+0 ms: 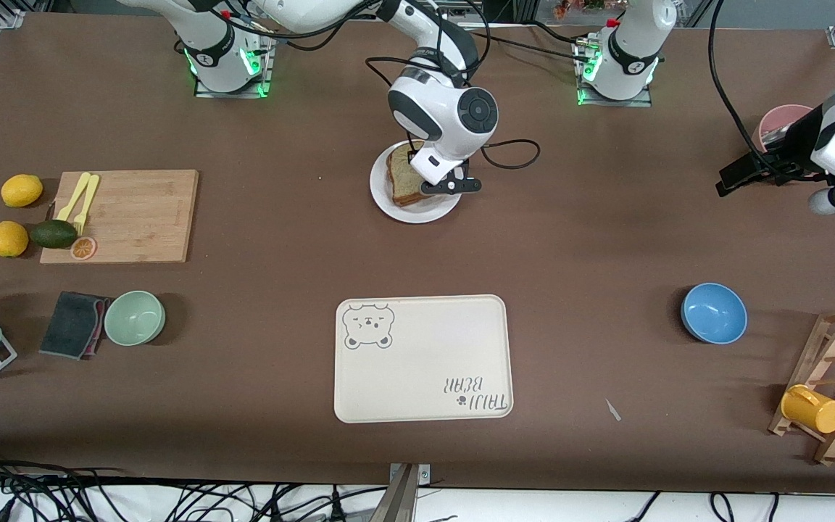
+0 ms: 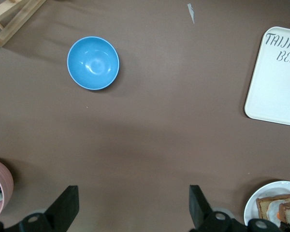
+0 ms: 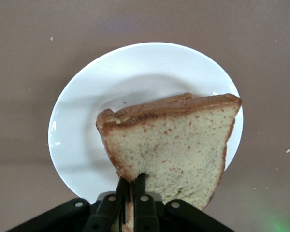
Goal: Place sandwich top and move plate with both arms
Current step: 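Lay the bread on the egg toast and open the right gripper, then withdraw the right gripper while the left gripper reaches the plate rim, then grasp the white plate rim with the left gripper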
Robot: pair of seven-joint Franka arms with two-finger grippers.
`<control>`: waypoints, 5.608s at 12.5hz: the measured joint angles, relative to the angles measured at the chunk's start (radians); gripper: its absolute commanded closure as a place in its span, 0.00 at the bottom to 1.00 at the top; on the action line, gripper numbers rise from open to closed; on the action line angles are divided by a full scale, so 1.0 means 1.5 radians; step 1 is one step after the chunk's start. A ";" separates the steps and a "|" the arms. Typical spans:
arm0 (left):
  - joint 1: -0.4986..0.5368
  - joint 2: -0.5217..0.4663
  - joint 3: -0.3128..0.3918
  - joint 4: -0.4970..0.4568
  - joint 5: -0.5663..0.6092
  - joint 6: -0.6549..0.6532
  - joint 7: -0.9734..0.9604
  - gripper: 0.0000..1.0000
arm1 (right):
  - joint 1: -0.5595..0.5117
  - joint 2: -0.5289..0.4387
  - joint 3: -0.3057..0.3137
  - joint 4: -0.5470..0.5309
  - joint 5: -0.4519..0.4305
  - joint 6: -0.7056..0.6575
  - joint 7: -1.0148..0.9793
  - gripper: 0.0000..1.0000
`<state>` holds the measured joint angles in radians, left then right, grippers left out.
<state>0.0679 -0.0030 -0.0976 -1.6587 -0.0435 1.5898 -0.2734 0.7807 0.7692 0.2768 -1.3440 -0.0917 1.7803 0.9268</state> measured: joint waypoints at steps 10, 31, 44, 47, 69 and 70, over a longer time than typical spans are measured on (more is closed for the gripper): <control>0.004 0.014 0.003 0.000 -0.001 -0.003 -0.023 0.00 | -0.004 0.004 -0.009 0.013 -0.001 0.008 0.004 0.00; 0.000 -0.067 -0.090 -0.394 -0.087 0.324 -0.012 0.00 | -0.231 -0.190 -0.344 -0.040 0.125 -0.055 -0.403 0.02; -0.005 -0.042 -0.310 -0.589 -0.495 0.607 0.009 0.02 | -0.231 -0.363 -0.420 -0.189 0.123 -0.056 -0.519 0.01; -0.020 -0.001 -0.314 -0.586 -0.625 0.608 0.137 0.01 | -0.228 -0.377 -0.422 -0.188 0.123 -0.057 -0.524 0.00; -0.193 0.251 -0.321 -0.523 -1.517 0.711 1.070 0.24 | -0.629 -0.432 -0.012 -0.165 0.032 -0.064 -0.510 0.00; -0.193 0.255 -0.320 -0.522 -1.517 0.711 1.070 0.30 | -0.623 -0.443 -0.017 -0.178 0.030 -0.063 -0.507 0.00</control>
<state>-0.2219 0.3793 -0.5777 -2.4410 -2.3184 2.6563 1.3309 -0.1533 0.1052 0.2514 -1.6115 -0.0471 1.6865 0.1663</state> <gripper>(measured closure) 0.110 0.000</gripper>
